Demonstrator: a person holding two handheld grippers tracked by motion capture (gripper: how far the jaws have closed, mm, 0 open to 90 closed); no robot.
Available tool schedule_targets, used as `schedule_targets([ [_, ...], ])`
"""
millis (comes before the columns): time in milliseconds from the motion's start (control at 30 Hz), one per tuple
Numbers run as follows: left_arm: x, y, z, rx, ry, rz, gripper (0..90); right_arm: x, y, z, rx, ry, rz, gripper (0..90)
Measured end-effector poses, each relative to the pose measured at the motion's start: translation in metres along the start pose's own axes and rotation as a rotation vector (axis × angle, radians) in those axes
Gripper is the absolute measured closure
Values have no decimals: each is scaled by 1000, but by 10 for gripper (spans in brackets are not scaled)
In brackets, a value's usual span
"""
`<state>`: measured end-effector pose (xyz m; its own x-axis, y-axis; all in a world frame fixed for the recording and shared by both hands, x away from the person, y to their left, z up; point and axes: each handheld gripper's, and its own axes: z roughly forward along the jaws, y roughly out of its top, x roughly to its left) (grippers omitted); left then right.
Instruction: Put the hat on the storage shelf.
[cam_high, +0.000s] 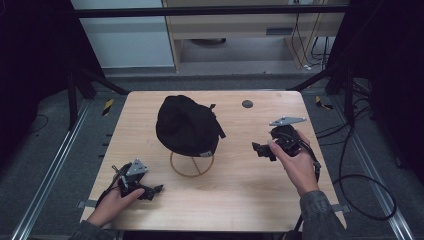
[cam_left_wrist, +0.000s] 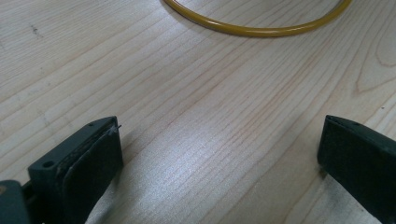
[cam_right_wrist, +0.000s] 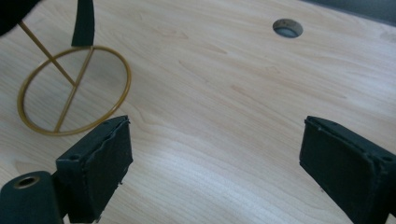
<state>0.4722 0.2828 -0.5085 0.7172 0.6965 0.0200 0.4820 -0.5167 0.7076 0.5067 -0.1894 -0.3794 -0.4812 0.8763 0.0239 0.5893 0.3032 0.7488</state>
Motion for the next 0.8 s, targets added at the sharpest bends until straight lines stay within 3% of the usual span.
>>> schedule_targets([
  [467, 0, 0, 0, 0, 1, -1, 0, 16, -26, 28, 62, 22, -48, 98],
  [800, 0, 0, 0, 0, 1, -1, 0, 29, -46, 52, 95, 45, -27, 88],
])
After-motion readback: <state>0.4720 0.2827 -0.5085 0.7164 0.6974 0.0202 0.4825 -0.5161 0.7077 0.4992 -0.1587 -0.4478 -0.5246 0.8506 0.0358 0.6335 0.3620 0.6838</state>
